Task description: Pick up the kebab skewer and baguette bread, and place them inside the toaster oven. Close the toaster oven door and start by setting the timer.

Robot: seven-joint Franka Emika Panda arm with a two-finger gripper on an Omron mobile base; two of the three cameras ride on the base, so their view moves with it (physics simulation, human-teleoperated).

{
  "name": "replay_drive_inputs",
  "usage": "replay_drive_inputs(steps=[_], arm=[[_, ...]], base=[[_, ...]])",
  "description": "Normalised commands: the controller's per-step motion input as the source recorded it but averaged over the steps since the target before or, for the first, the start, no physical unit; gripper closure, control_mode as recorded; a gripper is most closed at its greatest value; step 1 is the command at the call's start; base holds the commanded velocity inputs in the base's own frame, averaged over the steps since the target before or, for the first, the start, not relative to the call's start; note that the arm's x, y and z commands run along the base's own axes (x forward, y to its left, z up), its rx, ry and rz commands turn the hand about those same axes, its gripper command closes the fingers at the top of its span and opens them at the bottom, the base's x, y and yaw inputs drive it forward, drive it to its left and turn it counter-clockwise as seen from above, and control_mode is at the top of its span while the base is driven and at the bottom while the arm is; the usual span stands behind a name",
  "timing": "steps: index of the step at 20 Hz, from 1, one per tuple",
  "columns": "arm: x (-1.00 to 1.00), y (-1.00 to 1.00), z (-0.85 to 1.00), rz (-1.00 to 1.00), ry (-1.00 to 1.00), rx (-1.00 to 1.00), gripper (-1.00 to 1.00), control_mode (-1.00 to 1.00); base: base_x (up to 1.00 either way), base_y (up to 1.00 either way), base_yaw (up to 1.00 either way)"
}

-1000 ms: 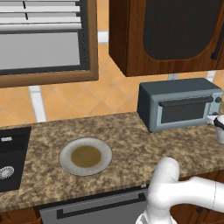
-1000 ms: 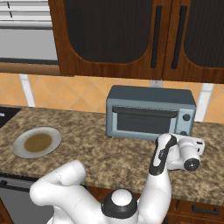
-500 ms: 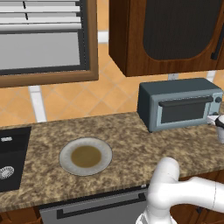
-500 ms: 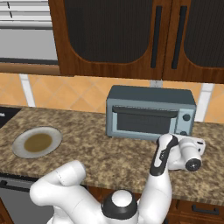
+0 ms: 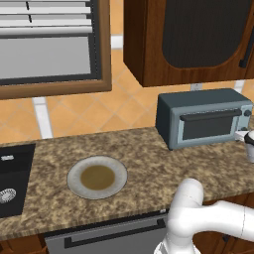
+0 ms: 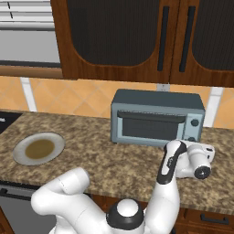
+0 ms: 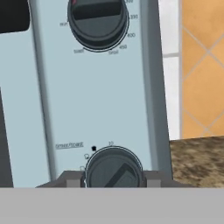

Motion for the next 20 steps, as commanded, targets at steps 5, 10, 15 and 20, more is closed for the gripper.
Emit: replay_drive_inputs(steps=[5, 10, 15, 20], arm=[[0.0, 0.0, 0.0, -0.03, 0.0, 0.14, 1.0, -1.0], [0.0, 0.0, 0.0, -0.09, 0.0, 0.21, 1.0, -1.0], [0.0, 0.0, 0.0, -0.14, 0.0, 0.24, 1.0, -1.0], [0.0, 0.0, 0.0, -0.14, 0.0, 0.26, 1.0, -1.0]], base=[[0.0, 0.0, 0.0], [0.0, 0.0, 0.0], [0.0, 0.0, 0.0], [0.0, 0.0, 0.0]])
